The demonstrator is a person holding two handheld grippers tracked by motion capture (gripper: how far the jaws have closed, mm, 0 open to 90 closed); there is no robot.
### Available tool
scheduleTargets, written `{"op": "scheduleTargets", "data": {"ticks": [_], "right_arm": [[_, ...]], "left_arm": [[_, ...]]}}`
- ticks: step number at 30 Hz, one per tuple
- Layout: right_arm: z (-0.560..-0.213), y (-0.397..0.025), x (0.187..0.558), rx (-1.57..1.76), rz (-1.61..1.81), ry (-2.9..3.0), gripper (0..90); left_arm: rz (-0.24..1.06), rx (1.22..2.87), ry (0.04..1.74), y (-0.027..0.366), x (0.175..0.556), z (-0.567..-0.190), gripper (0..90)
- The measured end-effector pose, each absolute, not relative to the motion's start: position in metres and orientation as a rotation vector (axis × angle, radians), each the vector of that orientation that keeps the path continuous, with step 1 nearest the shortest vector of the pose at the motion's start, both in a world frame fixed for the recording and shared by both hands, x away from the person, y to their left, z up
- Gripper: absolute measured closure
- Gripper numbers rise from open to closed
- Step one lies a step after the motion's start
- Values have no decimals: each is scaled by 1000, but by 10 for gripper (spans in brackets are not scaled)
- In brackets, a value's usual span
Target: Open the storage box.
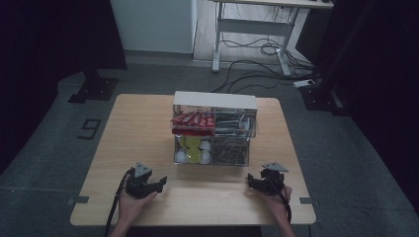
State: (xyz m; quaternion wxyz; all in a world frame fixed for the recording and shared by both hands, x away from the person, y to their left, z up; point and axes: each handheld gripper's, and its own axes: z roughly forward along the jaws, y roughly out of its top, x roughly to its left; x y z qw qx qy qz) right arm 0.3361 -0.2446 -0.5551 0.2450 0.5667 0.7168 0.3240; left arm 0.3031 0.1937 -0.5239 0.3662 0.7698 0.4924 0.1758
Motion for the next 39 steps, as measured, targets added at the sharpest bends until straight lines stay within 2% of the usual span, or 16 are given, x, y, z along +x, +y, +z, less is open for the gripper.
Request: {"op": "scheduleTargets", "data": {"ticks": [10, 17, 22, 28, 38, 39], "right_arm": [[-555, -248, 334, 1561, 891, 1931, 205], [-550, -260, 331, 1579, 967, 1908, 430], [-542, -266, 326, 1546, 1036, 1901, 502], [-530, -270, 317, 1490, 1110, 1847, 650], [-520, -274, 310, 1450, 1148, 1805, 763], [-518, -275, 309, 1446, 1183, 1815, 814]], "left_arm": [[455, 1985, 1258, 191, 302, -524, 323], [457, 1979, 1258, 193, 302, -523, 323], [458, 1978, 1261, 193, 302, -523, 322], [459, 1976, 1257, 192, 301, -523, 322], [455, 1985, 1254, 191, 301, -523, 321], [454, 1984, 1255, 191, 301, -523, 321]]}}
